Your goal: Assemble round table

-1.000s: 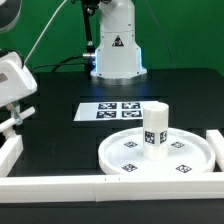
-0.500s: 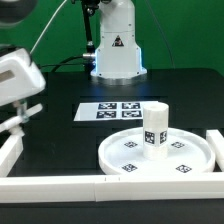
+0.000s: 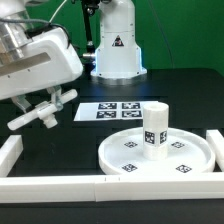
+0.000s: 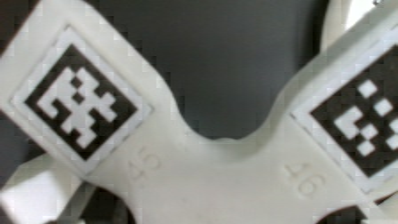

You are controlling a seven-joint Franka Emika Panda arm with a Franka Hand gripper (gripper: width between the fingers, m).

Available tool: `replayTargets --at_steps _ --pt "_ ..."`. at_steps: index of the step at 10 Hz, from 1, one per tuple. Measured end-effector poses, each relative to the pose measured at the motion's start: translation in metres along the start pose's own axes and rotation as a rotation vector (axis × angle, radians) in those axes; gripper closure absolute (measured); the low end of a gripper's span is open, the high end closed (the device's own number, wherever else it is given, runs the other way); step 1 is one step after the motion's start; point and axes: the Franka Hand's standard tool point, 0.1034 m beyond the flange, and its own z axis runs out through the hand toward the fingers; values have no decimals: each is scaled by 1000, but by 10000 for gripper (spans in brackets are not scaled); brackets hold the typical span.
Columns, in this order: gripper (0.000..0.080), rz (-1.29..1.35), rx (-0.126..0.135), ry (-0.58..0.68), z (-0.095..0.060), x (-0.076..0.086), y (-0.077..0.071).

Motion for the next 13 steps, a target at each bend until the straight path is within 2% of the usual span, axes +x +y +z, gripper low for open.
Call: replayTargets --at_steps 3,4,5,6,7,8,10,11,12,13 --pt "351 4 0 -1 0 0 1" --pt "351 12 -30 -4 -1 -1 -4" --pt "351 -32 -81 -7 -5 -4 -25" --pt "351 -11 -92 -7 -6 -9 -45" --pt "351 11 -91 -8 -6 -16 -61" --pt "351 34 -93 -17 -2 -24 -72" --pt "351 42 -160 -21 4 -27 -86" --pt "351 39 -212 -24 7 -29 -92" --pt "350 30 -234 -26 9 -31 -98" --pt "350 21 -241 -39 7 -31 -102"
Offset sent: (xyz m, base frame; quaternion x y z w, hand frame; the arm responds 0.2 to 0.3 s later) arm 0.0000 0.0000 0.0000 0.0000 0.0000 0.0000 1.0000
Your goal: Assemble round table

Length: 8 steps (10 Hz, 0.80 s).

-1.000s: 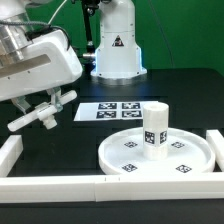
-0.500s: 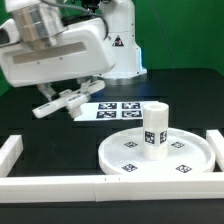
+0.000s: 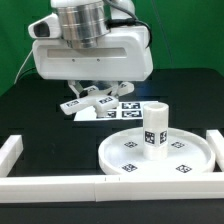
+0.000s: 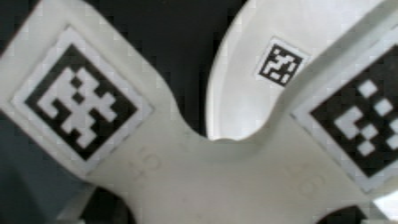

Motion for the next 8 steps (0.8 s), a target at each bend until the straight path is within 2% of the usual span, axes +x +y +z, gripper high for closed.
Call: replayTargets --at_steps 1,2,4,6,8 --pt "350 -43 -43 -23 -22 6 -6" --pt "350 -71 -44 3 -39 12 -20" --pt "350 -141 -56 24 -54 13 -48" --pt "350 -134 -54 18 -49 13 -43" --pt "350 -140 -55 17 -48 12 -46"
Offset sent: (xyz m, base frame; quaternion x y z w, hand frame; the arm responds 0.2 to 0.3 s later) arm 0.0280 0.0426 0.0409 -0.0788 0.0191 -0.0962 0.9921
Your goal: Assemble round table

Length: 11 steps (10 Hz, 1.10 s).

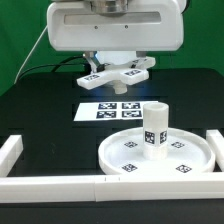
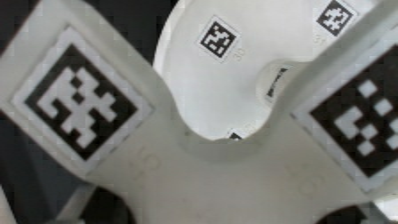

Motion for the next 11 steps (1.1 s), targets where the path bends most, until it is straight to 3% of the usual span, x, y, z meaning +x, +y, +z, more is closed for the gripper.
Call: replayTargets --at_steps 1,3,8,9,11 --pt "350 -31 -47 1 2 -2 -9" --pt "350 -125 -100 -5 14 -6 -34" --pt "350 -138 -105 -9 18 -8 -39" --pt "350 -159 -129 -2 18 -10 -48" --pt "350 -178 -129 17 26 -9 -58"
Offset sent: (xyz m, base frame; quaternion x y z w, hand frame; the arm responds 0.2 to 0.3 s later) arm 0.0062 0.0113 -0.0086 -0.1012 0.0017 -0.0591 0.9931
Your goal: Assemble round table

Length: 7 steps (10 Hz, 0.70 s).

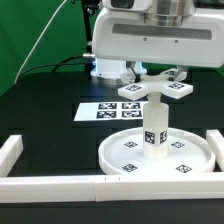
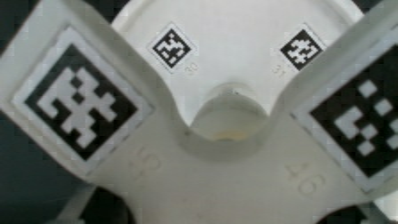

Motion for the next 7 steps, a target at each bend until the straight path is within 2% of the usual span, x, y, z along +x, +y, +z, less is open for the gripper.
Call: replayTargets --at_steps 2,5,7 --pt "350 -8 0 9 7 1 -6" --pt "350 -7 -2 17 12 3 -4" --pt "350 -10 -2 26 23 1 -5"
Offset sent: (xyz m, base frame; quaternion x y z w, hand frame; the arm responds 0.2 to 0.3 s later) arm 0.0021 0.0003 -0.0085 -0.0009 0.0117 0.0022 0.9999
